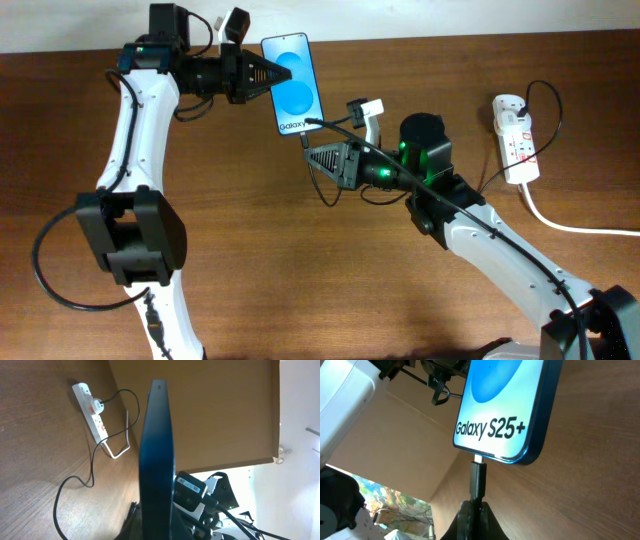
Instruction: Plug charger to phone and switch on socket
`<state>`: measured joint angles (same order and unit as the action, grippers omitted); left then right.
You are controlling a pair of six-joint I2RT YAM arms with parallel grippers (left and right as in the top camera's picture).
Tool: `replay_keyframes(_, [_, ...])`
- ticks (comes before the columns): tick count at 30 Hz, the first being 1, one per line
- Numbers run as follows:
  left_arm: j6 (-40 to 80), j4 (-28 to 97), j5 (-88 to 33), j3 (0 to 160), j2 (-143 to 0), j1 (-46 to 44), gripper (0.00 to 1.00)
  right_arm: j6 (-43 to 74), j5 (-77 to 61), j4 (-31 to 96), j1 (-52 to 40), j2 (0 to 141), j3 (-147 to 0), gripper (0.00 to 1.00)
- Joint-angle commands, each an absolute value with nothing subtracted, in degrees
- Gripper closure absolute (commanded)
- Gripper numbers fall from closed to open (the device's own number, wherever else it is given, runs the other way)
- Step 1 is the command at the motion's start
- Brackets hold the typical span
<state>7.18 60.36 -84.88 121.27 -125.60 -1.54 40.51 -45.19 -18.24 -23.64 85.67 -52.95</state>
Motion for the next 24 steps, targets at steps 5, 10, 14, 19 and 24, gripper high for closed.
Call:
replay_keyframes(5, [7.4, 62.3, -87.3, 121.9, -124.9, -2.6, 1.0, 41.4, -40.2, -22.2, -21.7, 84.6, -54.3, 0.96])
replay_keyframes(10, [7.4, 62.8, -87.2, 121.9, -124.9, -3.1, 1.0, 42.2, -39.9, -22.8, -21.7, 84.6, -54.3, 0.96])
replay_keyframes(14, [7.4, 62.6, -83.8, 121.9, -124.9, -1.7, 1.0, 42.2, -40.1, -20.4, -21.7, 84.6, -54.3, 0.59])
replay_keyframes(19, [4.5, 64.9, -66.4, 121.8, -124.9, -1.1, 1.0, 39.1, -40.5, -15.0, -21.3, 84.6, -54.3, 0.25])
replay_keyframes(24, [-8.7, 75.1, -59.3, 121.8, -126.9, -1.5, 1.0, 36.2, -40.5, -5.8, -16.4, 84.6, -54.3, 0.21])
